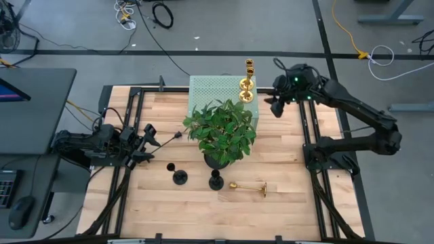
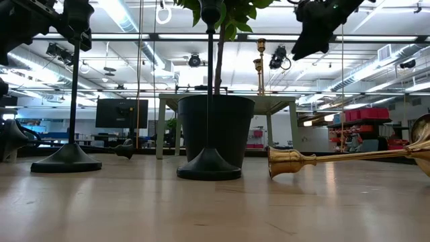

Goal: Pick & Place candle stick holders
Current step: Put the gold candle holder on the shelf aligned with the other gold candle holders

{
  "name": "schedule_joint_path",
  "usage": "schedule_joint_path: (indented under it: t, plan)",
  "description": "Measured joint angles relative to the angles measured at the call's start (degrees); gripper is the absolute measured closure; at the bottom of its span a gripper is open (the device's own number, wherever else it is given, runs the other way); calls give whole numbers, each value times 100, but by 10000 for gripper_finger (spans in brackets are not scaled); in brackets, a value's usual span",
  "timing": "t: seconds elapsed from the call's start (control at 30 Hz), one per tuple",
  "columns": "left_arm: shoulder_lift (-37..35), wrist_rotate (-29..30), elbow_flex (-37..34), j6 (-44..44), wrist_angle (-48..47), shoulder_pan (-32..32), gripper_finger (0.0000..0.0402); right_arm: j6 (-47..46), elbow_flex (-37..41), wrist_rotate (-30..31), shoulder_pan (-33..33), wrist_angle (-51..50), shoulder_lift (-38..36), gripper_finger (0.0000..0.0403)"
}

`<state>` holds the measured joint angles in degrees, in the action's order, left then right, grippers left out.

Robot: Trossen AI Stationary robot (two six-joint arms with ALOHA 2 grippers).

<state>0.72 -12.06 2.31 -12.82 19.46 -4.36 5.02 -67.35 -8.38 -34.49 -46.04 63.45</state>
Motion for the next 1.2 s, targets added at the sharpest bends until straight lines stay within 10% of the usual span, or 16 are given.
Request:
schedule_joint_path:
  t: [1.2]
  plan:
    - [1, -2, 2, -2, 0, 2, 175, -3413, 876, 1397, 4097, -1274, -40, 238]
